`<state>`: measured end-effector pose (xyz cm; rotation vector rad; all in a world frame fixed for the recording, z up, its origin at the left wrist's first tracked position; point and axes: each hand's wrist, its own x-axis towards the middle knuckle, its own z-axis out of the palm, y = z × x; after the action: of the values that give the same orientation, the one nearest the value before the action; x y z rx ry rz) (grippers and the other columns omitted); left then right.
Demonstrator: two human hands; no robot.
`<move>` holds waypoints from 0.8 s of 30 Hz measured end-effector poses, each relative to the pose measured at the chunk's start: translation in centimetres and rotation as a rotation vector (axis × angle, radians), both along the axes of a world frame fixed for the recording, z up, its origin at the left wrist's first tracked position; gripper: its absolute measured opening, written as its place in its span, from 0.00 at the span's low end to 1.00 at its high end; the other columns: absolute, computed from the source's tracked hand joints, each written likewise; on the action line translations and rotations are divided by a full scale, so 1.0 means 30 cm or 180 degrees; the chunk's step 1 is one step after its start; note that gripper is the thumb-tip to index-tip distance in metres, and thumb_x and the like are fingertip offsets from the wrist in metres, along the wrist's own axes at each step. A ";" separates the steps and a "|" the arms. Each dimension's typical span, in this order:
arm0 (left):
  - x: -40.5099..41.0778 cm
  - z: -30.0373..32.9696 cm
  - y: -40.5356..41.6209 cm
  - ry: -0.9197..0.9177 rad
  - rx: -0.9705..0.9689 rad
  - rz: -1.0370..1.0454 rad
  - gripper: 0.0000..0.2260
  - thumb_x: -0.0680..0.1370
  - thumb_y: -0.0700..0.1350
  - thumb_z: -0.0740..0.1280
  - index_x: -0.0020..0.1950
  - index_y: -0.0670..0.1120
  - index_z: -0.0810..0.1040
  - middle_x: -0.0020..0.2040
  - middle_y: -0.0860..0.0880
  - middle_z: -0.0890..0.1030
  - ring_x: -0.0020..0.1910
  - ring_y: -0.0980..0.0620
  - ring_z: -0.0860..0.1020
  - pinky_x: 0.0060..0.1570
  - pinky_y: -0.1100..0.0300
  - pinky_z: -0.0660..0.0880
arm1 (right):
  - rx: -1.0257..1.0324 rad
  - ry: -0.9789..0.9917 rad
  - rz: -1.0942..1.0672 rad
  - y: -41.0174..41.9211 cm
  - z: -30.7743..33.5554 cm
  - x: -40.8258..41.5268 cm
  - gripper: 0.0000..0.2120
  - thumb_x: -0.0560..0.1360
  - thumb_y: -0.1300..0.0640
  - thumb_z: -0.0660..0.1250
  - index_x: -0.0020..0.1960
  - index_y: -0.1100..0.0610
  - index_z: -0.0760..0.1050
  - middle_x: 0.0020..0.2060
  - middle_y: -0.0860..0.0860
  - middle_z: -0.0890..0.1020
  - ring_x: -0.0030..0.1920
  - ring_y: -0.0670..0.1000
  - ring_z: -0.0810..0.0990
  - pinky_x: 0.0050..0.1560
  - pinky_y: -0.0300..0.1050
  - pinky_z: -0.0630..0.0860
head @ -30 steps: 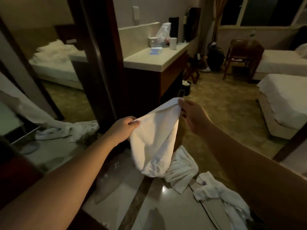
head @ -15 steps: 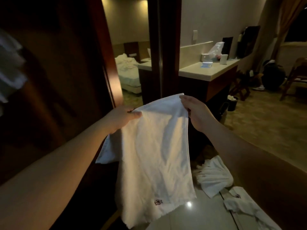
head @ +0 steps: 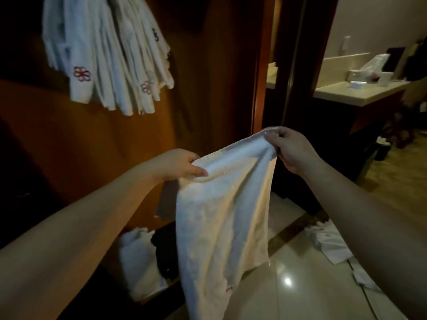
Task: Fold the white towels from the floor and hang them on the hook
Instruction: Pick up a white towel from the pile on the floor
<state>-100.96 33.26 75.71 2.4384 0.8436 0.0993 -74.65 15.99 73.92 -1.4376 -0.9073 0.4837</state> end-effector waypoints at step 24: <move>-0.843 -0.216 -0.066 0.0959 0.1909 0.1500 0.09 0.83 0.43 0.59 0.45 0.48 0.75 0.46 0.52 0.72 0.47 0.48 0.74 0.50 0.51 0.69 | -0.0085 -0.0542 -0.0304 -0.084 0.043 -0.412 0.08 0.79 0.41 0.60 0.50 0.42 0.76 0.51 0.50 0.82 0.50 0.50 0.83 0.46 0.46 0.79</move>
<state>-126.25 31.30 69.23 2.7765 1.7242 0.1830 -86.99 13.48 75.22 -1.5564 -0.9648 0.3063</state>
